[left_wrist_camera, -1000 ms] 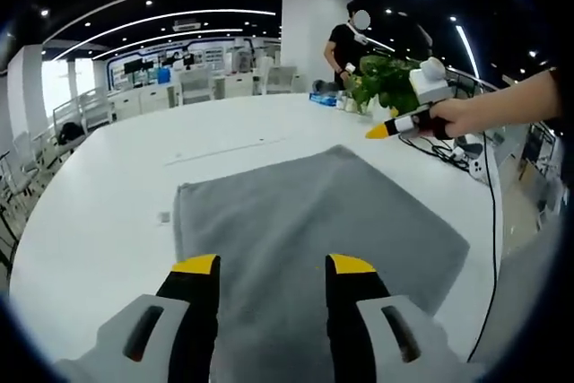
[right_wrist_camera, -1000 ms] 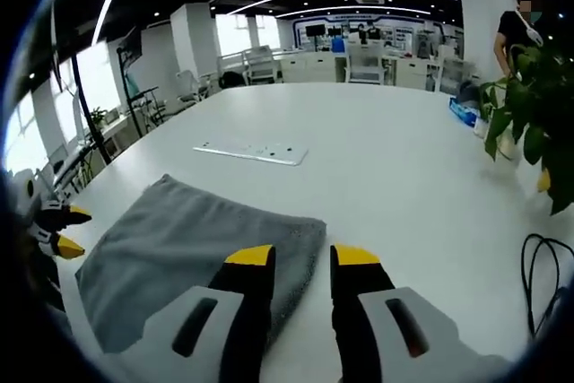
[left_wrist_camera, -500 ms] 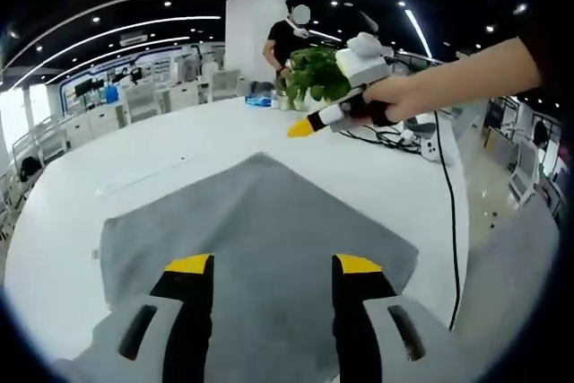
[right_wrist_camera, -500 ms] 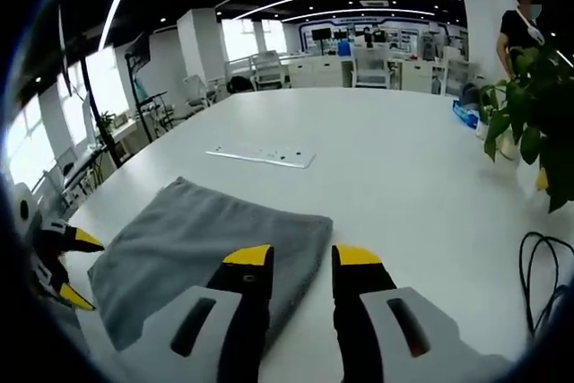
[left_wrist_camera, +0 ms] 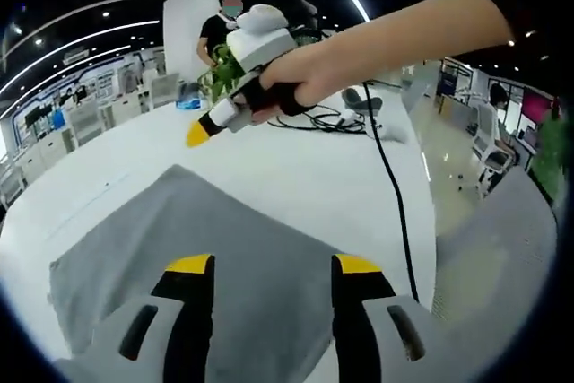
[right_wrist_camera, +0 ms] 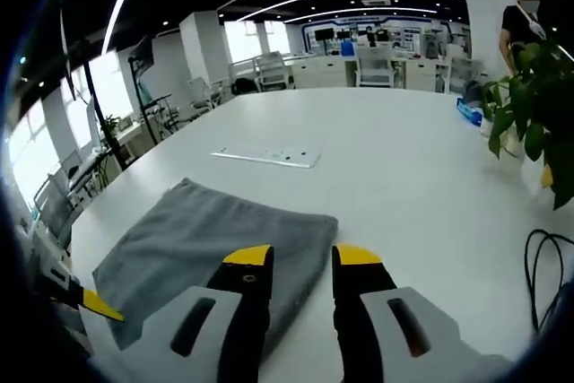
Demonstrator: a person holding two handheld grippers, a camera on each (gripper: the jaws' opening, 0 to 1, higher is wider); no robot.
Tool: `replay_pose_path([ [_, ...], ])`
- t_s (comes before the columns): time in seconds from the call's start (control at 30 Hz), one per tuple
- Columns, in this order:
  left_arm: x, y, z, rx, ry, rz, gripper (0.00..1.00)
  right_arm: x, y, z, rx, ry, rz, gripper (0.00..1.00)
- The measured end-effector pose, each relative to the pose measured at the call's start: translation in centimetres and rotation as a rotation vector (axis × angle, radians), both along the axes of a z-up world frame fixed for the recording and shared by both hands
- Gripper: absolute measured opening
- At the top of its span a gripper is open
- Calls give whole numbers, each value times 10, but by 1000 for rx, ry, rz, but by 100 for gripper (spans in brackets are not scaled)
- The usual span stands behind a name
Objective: Fold the towel on the table until its edges align and the towel forms a compact rectangular stack.
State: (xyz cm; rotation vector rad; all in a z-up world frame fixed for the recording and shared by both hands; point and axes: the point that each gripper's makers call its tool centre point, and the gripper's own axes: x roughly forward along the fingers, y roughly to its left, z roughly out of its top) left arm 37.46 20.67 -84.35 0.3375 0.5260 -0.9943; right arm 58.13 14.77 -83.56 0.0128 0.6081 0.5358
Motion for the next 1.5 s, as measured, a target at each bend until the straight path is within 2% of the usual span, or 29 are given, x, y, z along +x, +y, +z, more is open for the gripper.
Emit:
replay_pose_path([
  [0.13, -14, -19, -9, 56, -23, -108, 48, 2, -1, -1, 4, 1, -1, 24],
  [0.23, -25, -32, -12, 92, -53, -189, 36, 3, -1, -1, 11, -2, 0, 24],
  [0.5, -45, -53, -22, 133, -65, -299, 23, 12, -3, -4, 27, -8, -5, 23],
  [0.6, -50, -57, -28, 134, -44, -313, 19, 16, -4, -7, 31, -8, -11, 22],
  [0.67, -53, -57, -33, 138, -17, -314, 16, 19, -6, -9, 21, -13, -23, 22],
  [0.7, -54, -58, -36, 136, 1, -311, 14, 21, -7, -11, 40, -6, -38, 21],
  [1.1, -61, -59, -58, 184, 56, -309, 8, 20, 7, -24, 71, 17, -44, 20],
  [1.3, -60, -56, -63, 191, 64, -298, 8, 26, 11, -32, 78, 27, -44, 19],
  [1.5, -61, -61, -62, 200, 30, -323, 8, 38, 8, -37, 72, 20, -63, 16],
])
